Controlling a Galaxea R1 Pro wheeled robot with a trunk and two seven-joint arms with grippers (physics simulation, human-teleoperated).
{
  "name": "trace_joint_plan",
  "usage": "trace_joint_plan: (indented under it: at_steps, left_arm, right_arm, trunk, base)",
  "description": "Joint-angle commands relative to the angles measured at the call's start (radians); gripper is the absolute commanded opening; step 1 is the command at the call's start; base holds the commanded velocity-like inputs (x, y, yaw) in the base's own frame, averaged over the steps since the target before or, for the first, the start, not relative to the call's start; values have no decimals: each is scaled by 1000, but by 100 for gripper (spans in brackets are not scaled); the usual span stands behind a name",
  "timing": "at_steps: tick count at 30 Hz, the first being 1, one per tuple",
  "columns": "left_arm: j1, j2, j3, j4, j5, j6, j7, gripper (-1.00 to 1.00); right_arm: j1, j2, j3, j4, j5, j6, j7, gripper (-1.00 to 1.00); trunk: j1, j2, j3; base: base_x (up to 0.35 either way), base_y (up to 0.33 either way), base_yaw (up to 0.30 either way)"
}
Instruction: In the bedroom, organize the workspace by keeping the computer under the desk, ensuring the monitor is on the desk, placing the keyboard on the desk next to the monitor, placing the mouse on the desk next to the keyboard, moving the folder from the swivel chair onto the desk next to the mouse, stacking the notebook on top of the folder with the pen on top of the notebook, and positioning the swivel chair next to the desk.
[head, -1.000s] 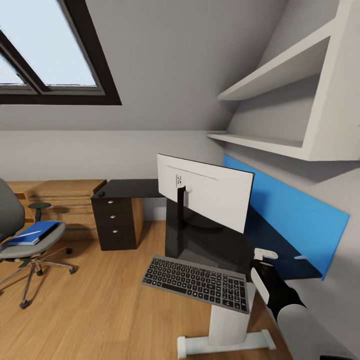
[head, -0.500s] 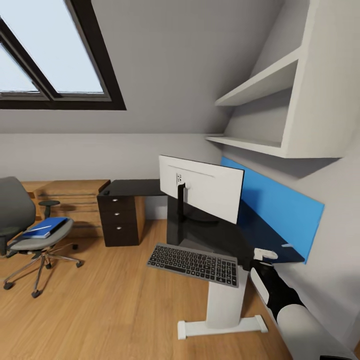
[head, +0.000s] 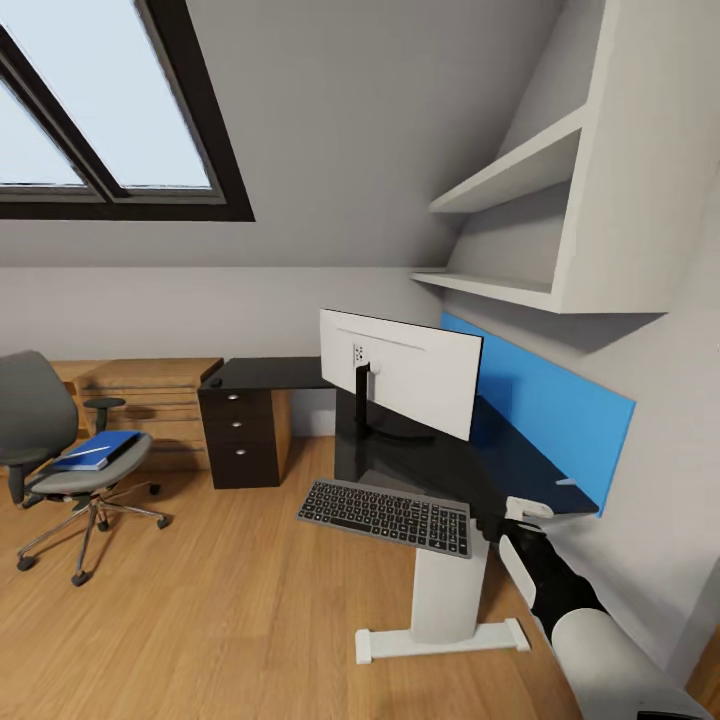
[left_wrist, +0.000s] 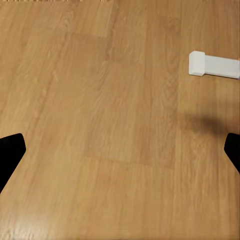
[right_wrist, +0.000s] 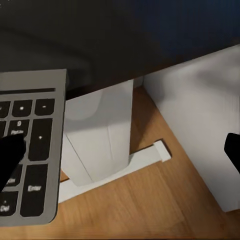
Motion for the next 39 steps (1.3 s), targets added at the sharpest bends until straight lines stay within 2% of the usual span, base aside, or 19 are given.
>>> trace_joint_plan:
  at_steps: [1, 7, 8, 12, 13, 19, 29, 32, 33, 38, 39]
  left_arm:
    - [0, 1, -5, -2, 11, -5, 7, 100]
    - [0, 4, -2, -23, 13, -5, 8, 100]
    - [0, 4, 2, -54, 17, -3, 12, 100]
    - [0, 4, 2, -55, 17, -2, 12, 100]
    - [0, 4, 2, -55, 17, -2, 13, 100]
    - [0, 5, 2, -54, 17, -2, 16, 100]
    - [0, 7, 2, -54, 18, -2, 17, 100]
    - [0, 7, 3, -53, 18, -2, 17, 100]
    - [0, 7, 3, -54, 18, -2, 17, 100]
    - [0, 7, 3, -54, 18, -2, 17, 100]
    - [0, 8, 5, -54, 18, -2, 17, 100]
  right_arm:
    - [0, 0, 2, -2, -16, 4, -6, 100]
    - [0, 1, 1, -3, -47, 4, -7, 100]
    - [0, -1, -28, -5, -59, 4, -6, 100]
    - [0, -2, -64, -5, -59, 4, -6, 100]
    - [0, -3, -94, -5, -59, 4, -5, 100]
    - [0, -7, -139, -5, -59, -2, 0, 100]
    - [0, -21, -180, -5, -60, -4, 13, 100]
    - [0, -24, -209, -5, -60, -4, 38, 100]
    - [0, -26, -231, -4, -60, -2, 62, 100]
    - [0, -37, -284, -3, -58, 2, 143, 100]
    - [0, -46, -298, -2, -59, 5, 177, 100]
  trunk:
    - [0, -1, -1]
    - [0, -1, -1]
    - [0, -1, -1]
    - [0, -1, -1]
    - [0, -1, -1]
    - [23, -43, -20]
    - [61, -113, -51]
    - [73, -134, -61]
    - [77, -141, -64]
    - [96, -176, -79]
    - [100, -183, -83]
  base:
    - [-3, 0, 0]
    - [-1, 0, 0]
    - [0, 0, 0]
    - [0, 0, 0]
    - [0, 0, 0]
    - [0, 0, 0]
    - [0, 0, 0]
    - [0, 0, 0]
    - [0, 0, 0]
    - [0, 0, 0]
    - [0, 0, 0]
